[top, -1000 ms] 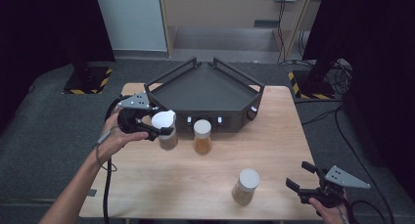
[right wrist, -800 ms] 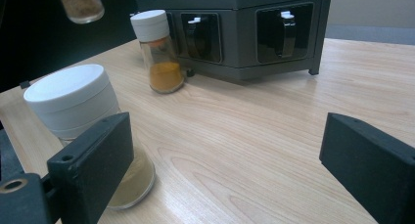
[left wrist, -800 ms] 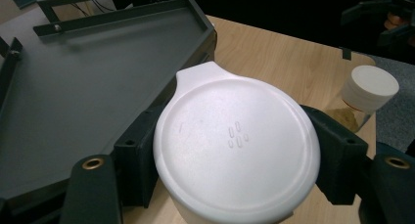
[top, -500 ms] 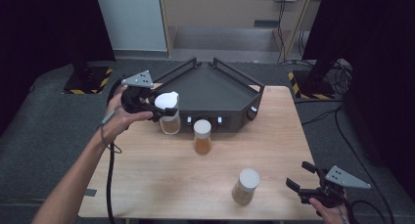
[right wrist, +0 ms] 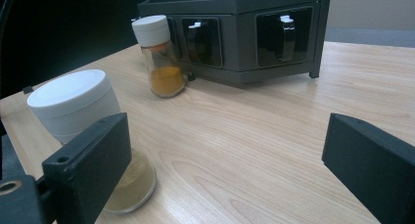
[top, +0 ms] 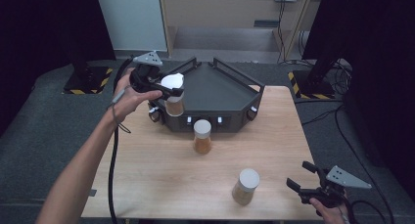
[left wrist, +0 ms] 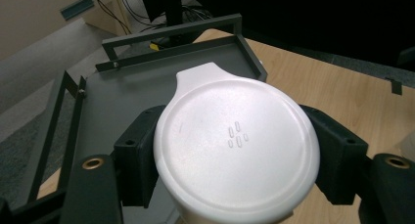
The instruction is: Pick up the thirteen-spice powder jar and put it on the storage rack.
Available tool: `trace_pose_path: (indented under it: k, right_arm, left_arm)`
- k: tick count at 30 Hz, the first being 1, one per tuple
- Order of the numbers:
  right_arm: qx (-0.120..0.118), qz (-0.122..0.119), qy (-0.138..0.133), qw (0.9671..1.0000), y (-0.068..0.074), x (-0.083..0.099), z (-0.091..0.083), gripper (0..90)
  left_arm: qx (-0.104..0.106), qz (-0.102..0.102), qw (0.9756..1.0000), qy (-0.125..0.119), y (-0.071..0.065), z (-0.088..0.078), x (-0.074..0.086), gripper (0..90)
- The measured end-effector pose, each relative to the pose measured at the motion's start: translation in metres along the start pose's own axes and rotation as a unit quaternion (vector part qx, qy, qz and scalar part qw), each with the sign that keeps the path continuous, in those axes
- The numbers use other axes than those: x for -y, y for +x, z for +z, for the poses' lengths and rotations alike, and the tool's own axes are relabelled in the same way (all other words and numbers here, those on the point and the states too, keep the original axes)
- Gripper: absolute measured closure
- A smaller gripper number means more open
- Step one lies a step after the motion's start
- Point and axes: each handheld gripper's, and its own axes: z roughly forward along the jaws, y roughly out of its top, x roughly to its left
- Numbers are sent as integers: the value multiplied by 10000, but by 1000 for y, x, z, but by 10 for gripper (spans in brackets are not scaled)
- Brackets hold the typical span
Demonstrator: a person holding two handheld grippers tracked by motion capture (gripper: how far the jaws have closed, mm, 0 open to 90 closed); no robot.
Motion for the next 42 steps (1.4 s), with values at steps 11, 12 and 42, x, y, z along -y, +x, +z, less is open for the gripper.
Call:
trace_pose_path:
  k: [11,12,42]
  right_arm:
    - [-20,7,-4,10000,-1,0,1,48]
    - [-20,13,-5,10000,-1,0,1,48]
    - [-54,131,-26,9999,-7,4,2,53]
  left_arm:
    - [-357,-251,9990,131,16,21,-16,301]
    - [-403,-255,9988,136,17,23,-17,301]
    - [-1355,-943,9860,240,43,83,-10,301]
